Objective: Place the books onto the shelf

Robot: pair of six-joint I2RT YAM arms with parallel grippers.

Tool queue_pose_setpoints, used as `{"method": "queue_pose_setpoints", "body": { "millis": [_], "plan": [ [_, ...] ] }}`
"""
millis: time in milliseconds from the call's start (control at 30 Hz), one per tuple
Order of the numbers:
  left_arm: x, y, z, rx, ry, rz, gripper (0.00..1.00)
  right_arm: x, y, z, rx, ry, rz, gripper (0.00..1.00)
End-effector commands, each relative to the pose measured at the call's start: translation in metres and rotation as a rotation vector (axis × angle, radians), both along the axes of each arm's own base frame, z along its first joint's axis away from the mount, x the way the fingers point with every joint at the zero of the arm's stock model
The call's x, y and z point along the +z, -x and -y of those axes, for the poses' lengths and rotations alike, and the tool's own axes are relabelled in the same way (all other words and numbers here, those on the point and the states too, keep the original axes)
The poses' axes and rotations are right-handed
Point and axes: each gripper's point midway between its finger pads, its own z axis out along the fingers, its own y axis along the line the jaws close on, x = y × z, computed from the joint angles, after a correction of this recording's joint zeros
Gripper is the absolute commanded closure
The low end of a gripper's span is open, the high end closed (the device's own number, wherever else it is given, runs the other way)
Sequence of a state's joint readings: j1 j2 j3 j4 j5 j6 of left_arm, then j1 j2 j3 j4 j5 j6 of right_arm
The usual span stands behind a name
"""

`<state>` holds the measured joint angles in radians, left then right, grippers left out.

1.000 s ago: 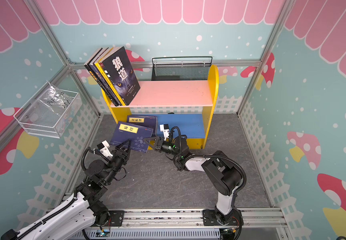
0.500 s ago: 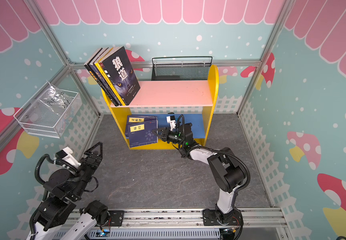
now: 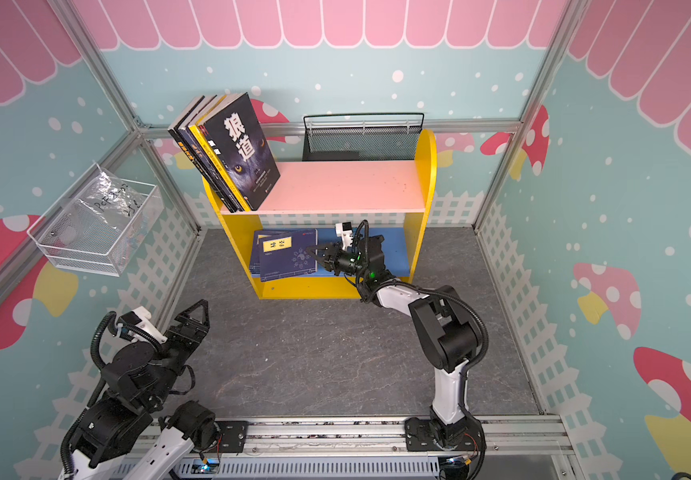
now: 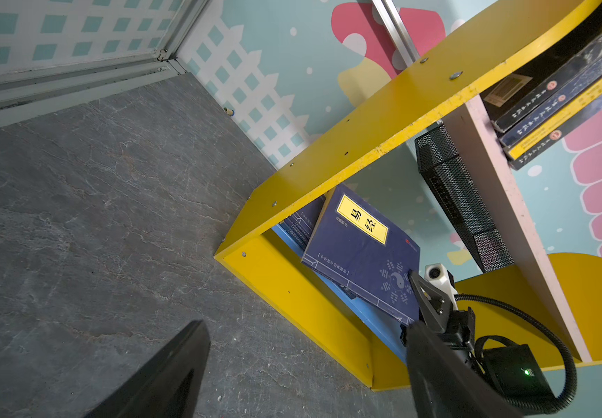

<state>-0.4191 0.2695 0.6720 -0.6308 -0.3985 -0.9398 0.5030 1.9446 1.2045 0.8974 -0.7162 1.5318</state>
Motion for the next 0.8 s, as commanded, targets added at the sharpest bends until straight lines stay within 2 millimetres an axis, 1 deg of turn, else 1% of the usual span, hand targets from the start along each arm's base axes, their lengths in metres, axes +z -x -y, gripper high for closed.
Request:
{"method": "queue_pose_setpoints", "body": {
  "millis": [0, 200, 333, 433, 600, 767],
  "plan": [
    [-0.009, -0.002, 0.002, 0.0, 0.011, -0.022, 0.13, 0.03, -0.009, -0.001, 0.005, -0.11, 0.026, 0.86],
    [-0.012, -0.002, 0.001, 0.002, 0.02, -0.017, 0.13, 0.035, -0.023, -0.001, -0.019, -0.131, 0.013, 0.86],
    [-0.013, -0.002, 0.001, 0.003, 0.018, -0.019, 0.13, 0.034, -0.03, 0.001, -0.041, -0.136, 0.002, 0.85],
    [-0.015, -0.004, 0.003, -0.002, 0.017, -0.024, 0.13, 0.03, -0.035, 0.0, -0.049, -0.13, -0.009, 0.86],
    [-0.017, -0.007, 0.006, -0.009, 0.027, -0.027, 0.13, 0.029, -0.043, -0.002, -0.067, -0.122, -0.009, 0.85],
    [-0.018, -0.008, 0.006, -0.007, 0.03, -0.028, 0.13, 0.028, -0.047, -0.009, -0.075, -0.09, -0.006, 0.85]
  ]
}}
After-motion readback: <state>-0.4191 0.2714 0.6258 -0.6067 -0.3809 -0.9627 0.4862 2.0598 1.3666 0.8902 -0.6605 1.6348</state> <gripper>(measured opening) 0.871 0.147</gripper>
